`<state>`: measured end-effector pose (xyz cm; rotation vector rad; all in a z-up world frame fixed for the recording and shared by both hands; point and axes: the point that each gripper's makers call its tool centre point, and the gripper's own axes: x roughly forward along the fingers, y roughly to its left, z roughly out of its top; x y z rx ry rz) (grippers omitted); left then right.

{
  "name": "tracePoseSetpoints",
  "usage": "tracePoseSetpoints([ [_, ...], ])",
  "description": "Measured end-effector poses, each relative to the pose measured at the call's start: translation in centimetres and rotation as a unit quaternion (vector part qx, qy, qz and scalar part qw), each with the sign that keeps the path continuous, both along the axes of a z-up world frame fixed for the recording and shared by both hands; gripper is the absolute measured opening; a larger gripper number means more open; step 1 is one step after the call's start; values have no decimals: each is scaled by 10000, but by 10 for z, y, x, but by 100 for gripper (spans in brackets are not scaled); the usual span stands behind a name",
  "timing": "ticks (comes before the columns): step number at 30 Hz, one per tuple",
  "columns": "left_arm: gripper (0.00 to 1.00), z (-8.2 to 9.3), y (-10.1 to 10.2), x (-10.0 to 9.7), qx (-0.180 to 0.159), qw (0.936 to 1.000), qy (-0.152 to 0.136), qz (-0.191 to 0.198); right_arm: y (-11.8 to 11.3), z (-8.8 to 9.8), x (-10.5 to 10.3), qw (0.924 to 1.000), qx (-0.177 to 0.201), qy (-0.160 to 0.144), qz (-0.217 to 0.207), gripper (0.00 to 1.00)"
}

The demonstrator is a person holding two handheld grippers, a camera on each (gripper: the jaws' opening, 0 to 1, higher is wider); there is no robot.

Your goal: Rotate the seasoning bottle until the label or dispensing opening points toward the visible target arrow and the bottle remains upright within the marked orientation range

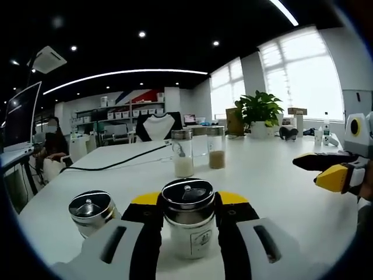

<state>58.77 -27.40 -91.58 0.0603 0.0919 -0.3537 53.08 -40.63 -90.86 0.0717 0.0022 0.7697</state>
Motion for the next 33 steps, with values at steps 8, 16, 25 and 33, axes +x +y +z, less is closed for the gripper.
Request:
tracePoseSetpoints([
  [8,38,15,-3,-2,347,9990,-263,52,-5,1,5,9999,77,73,4,51],
  [16,39,36,-2,-2,693,9960,-564,90,-12,11,6,10000,0,-68,-53,51],
  [25,42,56,-1,-2,261,9966,-778,-111,-17,14,2,9999,55,-65,-113,53],
  [33,68,54,-3,-6,-305,9975,-510,-378,-23,14,4,9998,-7,-87,-154,53],
])
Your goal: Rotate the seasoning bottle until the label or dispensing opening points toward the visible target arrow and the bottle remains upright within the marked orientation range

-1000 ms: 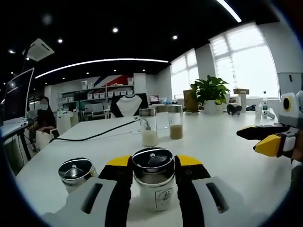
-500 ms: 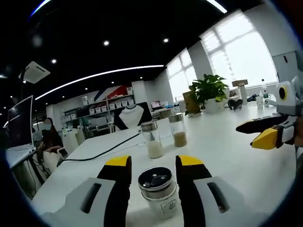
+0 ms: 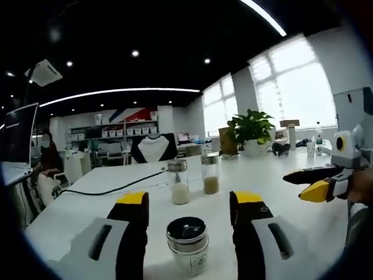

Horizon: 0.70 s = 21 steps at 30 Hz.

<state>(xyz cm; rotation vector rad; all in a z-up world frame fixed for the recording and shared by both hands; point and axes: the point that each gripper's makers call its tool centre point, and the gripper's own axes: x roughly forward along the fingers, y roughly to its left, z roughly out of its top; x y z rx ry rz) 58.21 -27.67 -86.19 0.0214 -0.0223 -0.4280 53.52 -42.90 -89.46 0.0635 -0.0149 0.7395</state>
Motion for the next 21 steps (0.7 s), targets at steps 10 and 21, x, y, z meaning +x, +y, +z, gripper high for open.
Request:
tracePoseSetpoints([
  [10,84,-6,1,-4,155,9994,218,-216,-3,10,21,9999,-104,19,-32,53],
  [21,84,-6,-3,-15,397,9980,185,-465,19,22,44,9992,-122,-7,387,52],
])
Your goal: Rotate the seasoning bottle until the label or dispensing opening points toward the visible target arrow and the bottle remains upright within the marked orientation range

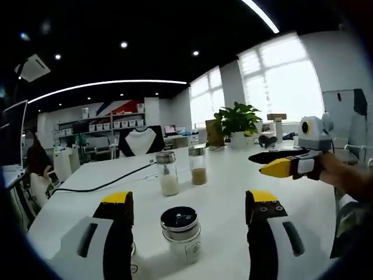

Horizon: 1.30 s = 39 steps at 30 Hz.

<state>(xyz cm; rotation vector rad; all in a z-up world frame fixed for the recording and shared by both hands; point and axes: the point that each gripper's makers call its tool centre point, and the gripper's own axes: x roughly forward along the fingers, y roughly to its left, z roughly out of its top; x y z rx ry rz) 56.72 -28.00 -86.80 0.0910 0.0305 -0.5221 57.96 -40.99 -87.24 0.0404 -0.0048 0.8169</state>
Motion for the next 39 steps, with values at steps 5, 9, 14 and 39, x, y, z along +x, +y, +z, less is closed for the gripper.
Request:
tracePoseSetpoints([
  [5,85,3,-4,-5,-114,9998,-23,-168,11,11,17,9997,-141,-162,70,50],
  [9,86,1,-5,-7,-127,9997,20,-222,16,20,38,9993,-200,-312,92,49],
  [14,84,-1,-3,-10,-144,9997,-10,-208,27,22,64,9994,-198,-301,8,47],
  [39,83,6,1,-11,-249,9992,22,-310,70,24,167,9988,-418,-235,-34,42],
])
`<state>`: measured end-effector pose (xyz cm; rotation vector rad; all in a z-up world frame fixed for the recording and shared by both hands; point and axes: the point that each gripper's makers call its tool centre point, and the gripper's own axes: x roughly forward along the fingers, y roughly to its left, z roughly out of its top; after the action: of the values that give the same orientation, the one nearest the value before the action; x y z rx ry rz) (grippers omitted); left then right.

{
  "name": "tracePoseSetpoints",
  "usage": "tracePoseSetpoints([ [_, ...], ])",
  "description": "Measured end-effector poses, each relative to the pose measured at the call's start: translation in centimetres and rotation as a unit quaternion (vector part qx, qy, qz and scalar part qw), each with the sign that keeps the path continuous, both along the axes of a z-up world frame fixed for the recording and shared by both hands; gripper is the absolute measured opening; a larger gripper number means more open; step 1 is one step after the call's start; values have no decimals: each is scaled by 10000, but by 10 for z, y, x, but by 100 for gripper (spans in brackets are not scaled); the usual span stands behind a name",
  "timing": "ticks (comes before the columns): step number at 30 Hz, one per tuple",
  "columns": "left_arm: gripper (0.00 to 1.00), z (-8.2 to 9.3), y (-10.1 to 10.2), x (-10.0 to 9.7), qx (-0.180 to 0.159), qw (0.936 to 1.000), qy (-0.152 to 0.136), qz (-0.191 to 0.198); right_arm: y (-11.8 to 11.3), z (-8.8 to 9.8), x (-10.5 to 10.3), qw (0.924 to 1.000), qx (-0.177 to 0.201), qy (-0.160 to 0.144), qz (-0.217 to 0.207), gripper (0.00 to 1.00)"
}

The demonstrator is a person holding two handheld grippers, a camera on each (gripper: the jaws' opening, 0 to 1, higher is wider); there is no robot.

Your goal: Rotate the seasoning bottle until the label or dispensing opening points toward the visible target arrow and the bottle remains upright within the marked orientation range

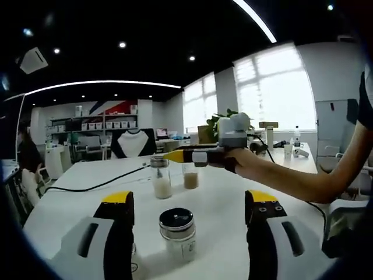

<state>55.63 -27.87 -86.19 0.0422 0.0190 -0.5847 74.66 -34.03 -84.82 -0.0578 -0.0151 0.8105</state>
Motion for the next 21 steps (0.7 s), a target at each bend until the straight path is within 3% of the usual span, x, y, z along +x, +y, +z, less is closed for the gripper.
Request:
tracePoseSetpoints([
  [4,83,-2,-1,3,50,10000,24,3,7,-4,9,9999,-90,4,60,42],
  [9,86,1,-7,2,-148,9997,6,-193,11,-12,20,9998,-163,49,45,44],
  [16,95,-6,-3,5,36,9999,114,-54,18,-17,34,9999,-31,156,-20,45],
  [21,93,-5,-2,6,125,9999,83,-75,23,-25,36,9997,-148,183,44,45],
])
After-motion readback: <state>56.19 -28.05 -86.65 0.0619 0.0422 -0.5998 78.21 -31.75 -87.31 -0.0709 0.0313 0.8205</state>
